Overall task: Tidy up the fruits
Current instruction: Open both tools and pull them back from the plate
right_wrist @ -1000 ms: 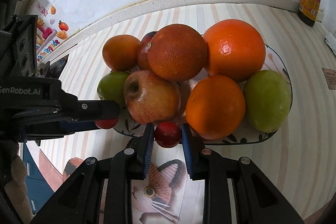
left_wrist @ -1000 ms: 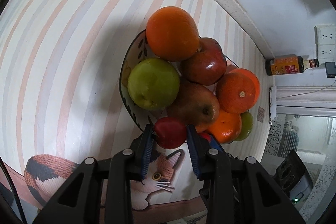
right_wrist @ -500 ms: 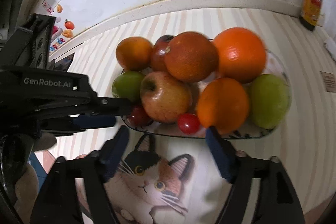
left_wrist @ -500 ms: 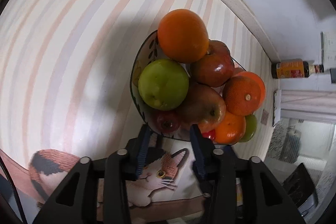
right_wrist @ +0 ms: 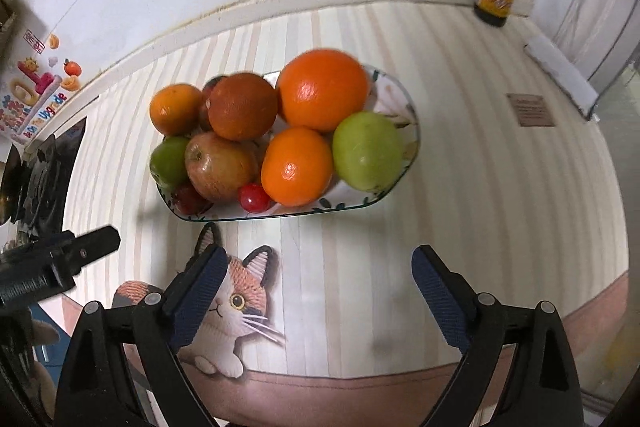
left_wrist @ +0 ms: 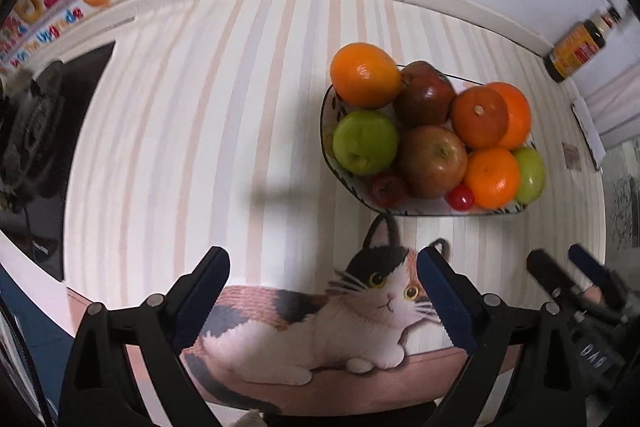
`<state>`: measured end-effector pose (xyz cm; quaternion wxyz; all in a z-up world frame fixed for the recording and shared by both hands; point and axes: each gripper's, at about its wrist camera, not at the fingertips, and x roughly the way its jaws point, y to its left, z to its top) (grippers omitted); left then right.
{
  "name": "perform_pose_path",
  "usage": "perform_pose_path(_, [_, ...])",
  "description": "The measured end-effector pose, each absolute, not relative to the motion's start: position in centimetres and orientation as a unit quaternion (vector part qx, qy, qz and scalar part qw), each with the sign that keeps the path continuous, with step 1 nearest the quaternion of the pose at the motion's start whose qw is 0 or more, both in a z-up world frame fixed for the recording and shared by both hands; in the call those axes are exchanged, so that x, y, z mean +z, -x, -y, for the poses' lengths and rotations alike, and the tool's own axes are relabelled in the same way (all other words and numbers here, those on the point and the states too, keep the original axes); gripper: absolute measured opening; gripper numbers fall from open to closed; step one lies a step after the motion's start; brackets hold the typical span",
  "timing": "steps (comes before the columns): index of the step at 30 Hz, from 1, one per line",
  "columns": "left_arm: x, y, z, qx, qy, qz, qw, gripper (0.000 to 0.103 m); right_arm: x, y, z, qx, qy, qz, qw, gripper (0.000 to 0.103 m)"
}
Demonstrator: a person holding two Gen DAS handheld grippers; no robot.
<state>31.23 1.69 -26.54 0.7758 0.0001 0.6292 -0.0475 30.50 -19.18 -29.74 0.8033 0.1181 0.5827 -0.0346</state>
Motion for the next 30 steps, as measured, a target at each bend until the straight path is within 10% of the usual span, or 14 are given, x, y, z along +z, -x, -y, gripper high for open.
perform_pose_path(30, [-4.7,-6.5,-1.4,0.001,-0.011,-0.413,0.911,0.096,-4.4,-6.2,18.9,0.009,-0.068,-0.403,0.913,0.096])
